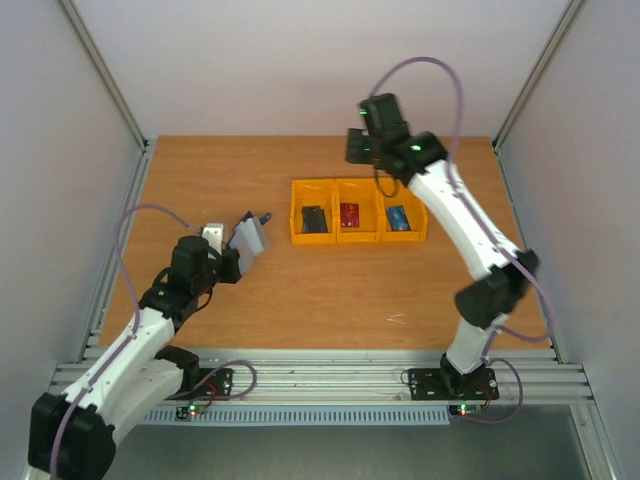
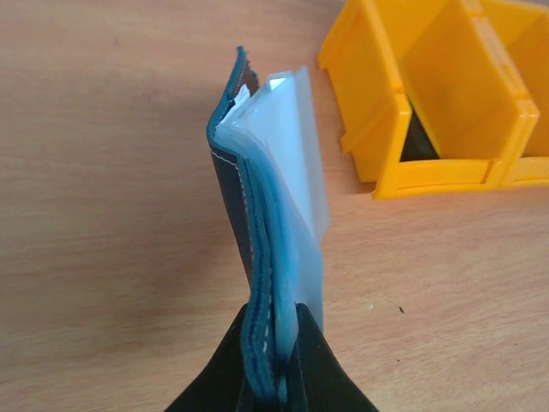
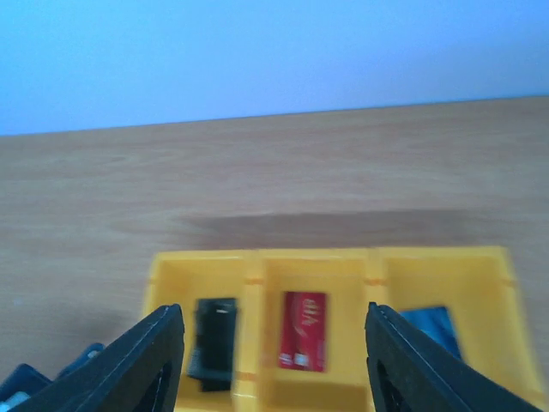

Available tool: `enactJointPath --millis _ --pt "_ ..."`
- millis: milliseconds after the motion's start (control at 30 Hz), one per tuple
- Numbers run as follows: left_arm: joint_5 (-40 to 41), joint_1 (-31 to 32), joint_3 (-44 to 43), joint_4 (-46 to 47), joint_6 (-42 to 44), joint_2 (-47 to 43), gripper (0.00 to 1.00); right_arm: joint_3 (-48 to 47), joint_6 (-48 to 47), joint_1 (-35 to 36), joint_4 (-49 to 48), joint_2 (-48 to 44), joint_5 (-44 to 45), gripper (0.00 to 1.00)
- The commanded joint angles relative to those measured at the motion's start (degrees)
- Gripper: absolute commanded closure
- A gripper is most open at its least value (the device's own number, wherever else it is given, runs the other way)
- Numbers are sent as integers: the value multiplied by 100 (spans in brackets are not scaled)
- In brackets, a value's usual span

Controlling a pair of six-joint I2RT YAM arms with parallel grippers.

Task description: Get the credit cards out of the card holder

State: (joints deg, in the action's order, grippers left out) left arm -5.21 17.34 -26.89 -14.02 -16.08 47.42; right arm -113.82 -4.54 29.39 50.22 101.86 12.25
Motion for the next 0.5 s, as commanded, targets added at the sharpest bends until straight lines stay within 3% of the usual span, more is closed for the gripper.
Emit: enactJointPath --millis 0,100,167,267,333,400,467 --pt "-900 -374 -401 276 -308 887 100 1997 -486 -901 -1200 -1323 -939 37" --pt "-1353 -782 -550 398 -621 1652 98 2932 -623 -1709 -1538 -2186 -1624 29" --pt "-1409 -1054 -624 389 -921 2063 88 3416 -802 -2202 -1607 -2666 -1866 21" --pt "-959 -1291 -717 217 -1257 2430 50 4037 -1144 -2818 -1714 -3397 -1970 2" --pt "-389 -1295 -744 84 -1355 2488 29 4463 -1263 -3165 -1870 -3859 -1972 1" --pt "135 -1295 -759 -30 -1333 2441 3 4922 -1265 -3383 -2121 -4315 -1919 1" --pt "565 -1294 -822 -208 -1290 2317 0 5391 -1244 -3512 -2412 -4730 -1835 1"
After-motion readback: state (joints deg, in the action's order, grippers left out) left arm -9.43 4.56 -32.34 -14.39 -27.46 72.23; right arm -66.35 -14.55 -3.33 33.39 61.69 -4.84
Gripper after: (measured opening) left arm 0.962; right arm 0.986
